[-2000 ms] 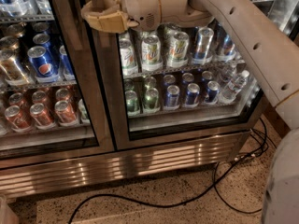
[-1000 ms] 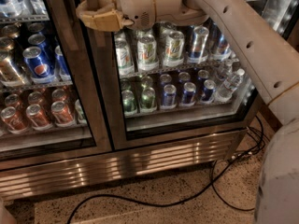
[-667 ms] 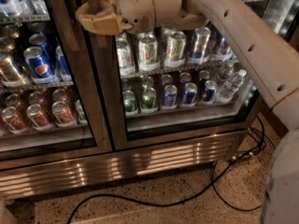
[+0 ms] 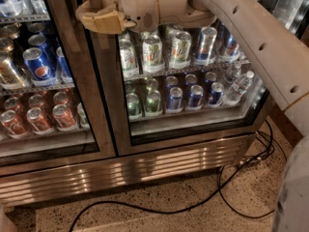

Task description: Open right fridge door

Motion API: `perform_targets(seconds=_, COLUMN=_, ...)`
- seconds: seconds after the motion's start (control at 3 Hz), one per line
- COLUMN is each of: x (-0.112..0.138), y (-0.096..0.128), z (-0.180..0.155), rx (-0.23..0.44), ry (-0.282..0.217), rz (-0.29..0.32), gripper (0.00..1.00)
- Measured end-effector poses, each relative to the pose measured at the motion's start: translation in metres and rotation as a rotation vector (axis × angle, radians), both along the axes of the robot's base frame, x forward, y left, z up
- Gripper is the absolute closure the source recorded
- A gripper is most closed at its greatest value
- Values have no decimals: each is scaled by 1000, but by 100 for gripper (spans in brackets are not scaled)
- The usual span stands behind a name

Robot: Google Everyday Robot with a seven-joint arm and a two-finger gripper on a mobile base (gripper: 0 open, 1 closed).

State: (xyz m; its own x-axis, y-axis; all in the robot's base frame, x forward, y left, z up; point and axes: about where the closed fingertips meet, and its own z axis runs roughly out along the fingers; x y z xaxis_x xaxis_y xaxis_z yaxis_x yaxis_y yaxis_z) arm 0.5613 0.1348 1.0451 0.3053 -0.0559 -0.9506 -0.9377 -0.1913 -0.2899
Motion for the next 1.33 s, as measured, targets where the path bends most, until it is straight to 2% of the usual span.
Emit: perform_targets(seconds=1.33, x=2, y=2, z=0, rx=8, ry=9, rz=0, gripper=100)
